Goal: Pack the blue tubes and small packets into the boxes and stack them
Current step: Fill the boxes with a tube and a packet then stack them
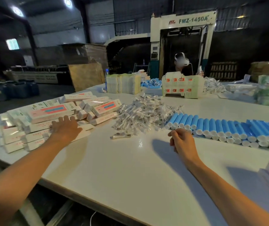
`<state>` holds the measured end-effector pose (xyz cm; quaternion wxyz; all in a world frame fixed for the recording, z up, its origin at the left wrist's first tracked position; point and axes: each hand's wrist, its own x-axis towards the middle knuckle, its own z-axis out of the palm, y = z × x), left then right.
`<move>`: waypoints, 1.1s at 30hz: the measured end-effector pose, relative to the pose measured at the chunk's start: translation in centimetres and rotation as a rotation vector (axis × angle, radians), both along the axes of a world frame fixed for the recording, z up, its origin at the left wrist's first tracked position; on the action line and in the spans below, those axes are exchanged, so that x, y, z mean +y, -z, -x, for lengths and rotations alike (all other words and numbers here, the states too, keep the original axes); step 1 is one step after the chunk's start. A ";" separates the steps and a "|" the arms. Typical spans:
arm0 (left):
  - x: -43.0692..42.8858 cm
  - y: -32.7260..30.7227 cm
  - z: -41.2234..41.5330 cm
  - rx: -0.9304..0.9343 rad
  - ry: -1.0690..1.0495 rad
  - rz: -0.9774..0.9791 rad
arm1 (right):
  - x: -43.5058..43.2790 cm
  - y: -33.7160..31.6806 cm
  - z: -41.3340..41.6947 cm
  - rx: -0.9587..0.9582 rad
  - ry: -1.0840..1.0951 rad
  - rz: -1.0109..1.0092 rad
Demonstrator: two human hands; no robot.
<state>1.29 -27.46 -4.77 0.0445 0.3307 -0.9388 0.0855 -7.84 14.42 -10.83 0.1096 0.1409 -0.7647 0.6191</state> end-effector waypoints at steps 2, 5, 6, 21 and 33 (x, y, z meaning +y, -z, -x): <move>-0.8 0.1 -0.4 -0.045 0.000 0.023 | 0.0 0.0 0.0 0.001 -0.001 -0.017; -0.7 0.0 -0.4 -0.066 0.083 0.122 | 0.1 0.0 -0.1 0.000 -0.006 -0.029; -0.6 -0.1 -0.4 -0.031 0.104 0.118 | 0.1 -0.1 -0.1 0.000 -0.008 -0.031; 18.6 -5.1 1.7 0.590 0.664 -1.301 | 0.0 -0.4 -1.1 0.044 0.036 -0.101; 27.3 2.4 5.9 0.733 0.639 -1.982 | 5.8 -3.6 5.3 0.170 0.493 -0.995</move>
